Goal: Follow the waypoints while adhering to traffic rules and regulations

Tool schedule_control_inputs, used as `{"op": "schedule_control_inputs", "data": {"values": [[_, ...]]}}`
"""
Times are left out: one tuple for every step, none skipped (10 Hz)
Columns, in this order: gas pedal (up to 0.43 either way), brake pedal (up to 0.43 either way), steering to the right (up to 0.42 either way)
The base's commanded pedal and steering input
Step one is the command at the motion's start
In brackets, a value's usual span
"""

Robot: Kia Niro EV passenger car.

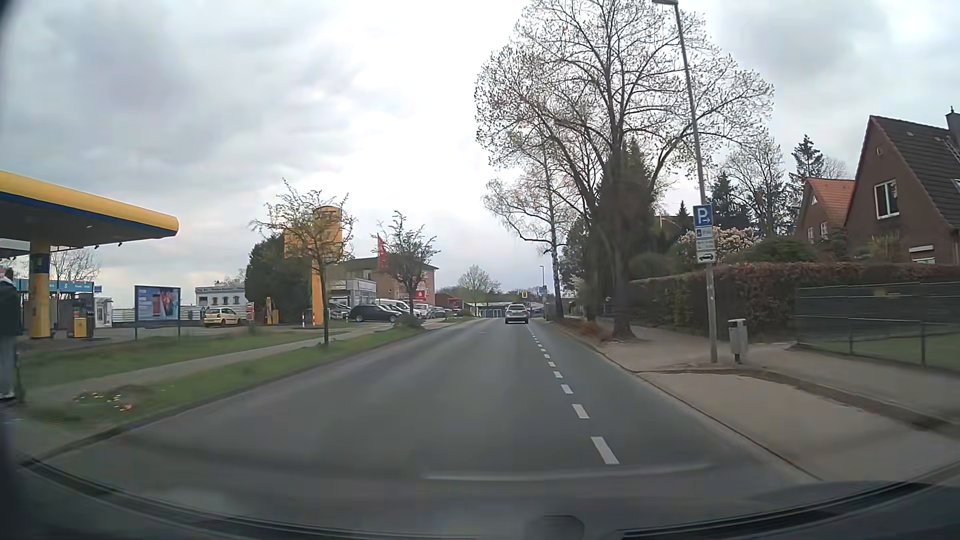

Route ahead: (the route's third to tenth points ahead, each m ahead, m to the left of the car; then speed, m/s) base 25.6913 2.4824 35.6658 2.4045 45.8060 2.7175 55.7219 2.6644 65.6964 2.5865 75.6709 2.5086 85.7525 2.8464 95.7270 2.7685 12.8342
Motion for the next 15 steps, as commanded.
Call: {"op": "schedule_control_inputs", "data": {"values": [[0.189, 0.000, -0.003], [0.189, 0.000, -0.001], [0.189, 0.000, -0.001], [0.189, 0.000, -0.001], [0.189, 0.000, -0.001], [0.189, 0.000, -0.001], [0.189, 0.000, -0.001], [0.177, 0.000, -0.001], [0.177, 0.000, -0.001], [0.177, 0.000, -0.001], [0.177, 0.000, -0.001], [0.177, 0.000, -0.001], [0.177, 0.000, -0.001], [0.177, 0.000, -0.001], [0.177, 0.000, -0.001]]}}
